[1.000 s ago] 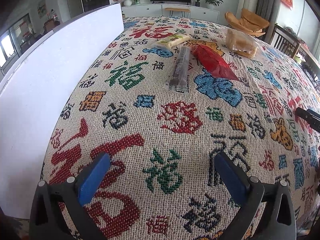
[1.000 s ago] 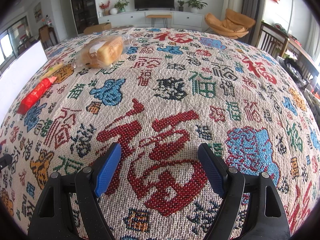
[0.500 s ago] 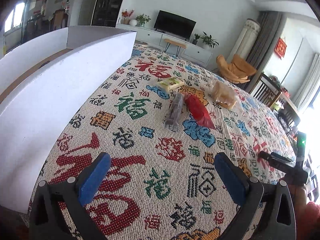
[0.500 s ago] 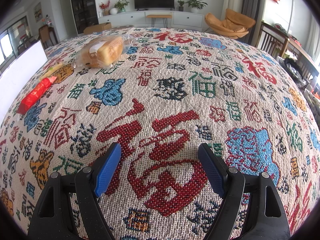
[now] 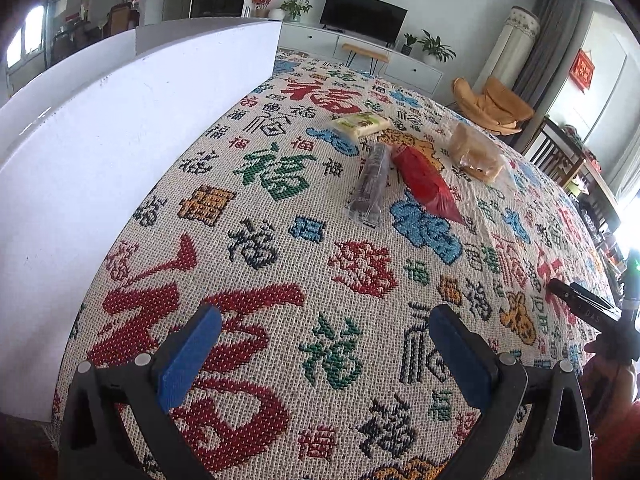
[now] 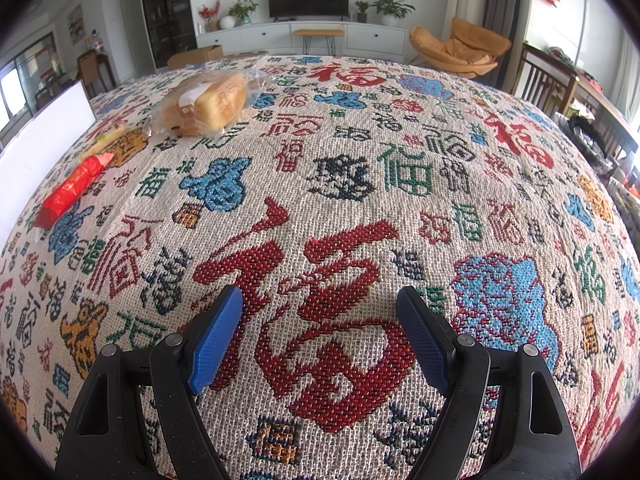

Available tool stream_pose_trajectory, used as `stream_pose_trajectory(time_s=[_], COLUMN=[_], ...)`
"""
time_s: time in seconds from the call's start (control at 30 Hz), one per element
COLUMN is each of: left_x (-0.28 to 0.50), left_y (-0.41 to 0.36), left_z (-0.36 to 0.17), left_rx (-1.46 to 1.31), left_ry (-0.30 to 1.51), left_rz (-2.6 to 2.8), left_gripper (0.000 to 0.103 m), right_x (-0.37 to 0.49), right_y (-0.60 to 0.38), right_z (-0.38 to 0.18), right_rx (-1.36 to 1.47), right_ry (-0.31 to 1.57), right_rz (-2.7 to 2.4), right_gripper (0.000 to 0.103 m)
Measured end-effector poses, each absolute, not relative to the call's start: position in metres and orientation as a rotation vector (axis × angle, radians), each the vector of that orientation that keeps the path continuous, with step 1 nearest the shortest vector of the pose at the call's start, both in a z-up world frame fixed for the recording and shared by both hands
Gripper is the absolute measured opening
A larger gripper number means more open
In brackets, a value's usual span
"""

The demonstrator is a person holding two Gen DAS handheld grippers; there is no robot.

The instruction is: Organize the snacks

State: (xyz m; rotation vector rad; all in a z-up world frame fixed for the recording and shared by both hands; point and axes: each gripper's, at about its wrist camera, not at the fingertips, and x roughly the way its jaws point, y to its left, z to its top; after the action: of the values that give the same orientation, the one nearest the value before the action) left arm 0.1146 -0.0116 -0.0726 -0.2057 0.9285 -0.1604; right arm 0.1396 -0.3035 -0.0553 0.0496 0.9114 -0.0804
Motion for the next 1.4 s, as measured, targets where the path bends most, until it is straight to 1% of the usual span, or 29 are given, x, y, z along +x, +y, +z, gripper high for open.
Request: stream_pose_trajectory(time_s=[0.33, 1.03, 1.17, 1.3, 1.4], left_x=[0.118, 0.115, 0.113, 0.115, 0.114], left_y=[-0.019, -0.014, -0.012, -0.01, -0.009], left_z=[-0.08, -0.078, -0.075, -0.076, -0.075], left_rx=[-0.171, -0.19, -0.202, -0.217, -0.222], left_ry=[0.969, 0.945, 0.926, 0.929, 0.92], left_rz=[-0.159, -0.156, -0.162, -0.162, -0.16], left_gripper=[0.102, 0.102, 0.102, 0.102, 0.102], right_x=[0.14, 0.141, 0.143, 0.183, 0.212], right_y=[-0.303, -0.3, -0.272, -0.218, -0.167], right_z=[-0.055, -0.056, -0.028, 0.002, 0.027], right_rx=[0.05, 0.048, 0.072, 0.084, -0.006], right_ry=[0.911, 0.914, 0.837, 0.884, 0.887], right_rz=[-0.08, -0.065, 0.051, 0.243, 0.374], right_gripper=[0.082, 0.082, 0.082, 0.082, 0.082])
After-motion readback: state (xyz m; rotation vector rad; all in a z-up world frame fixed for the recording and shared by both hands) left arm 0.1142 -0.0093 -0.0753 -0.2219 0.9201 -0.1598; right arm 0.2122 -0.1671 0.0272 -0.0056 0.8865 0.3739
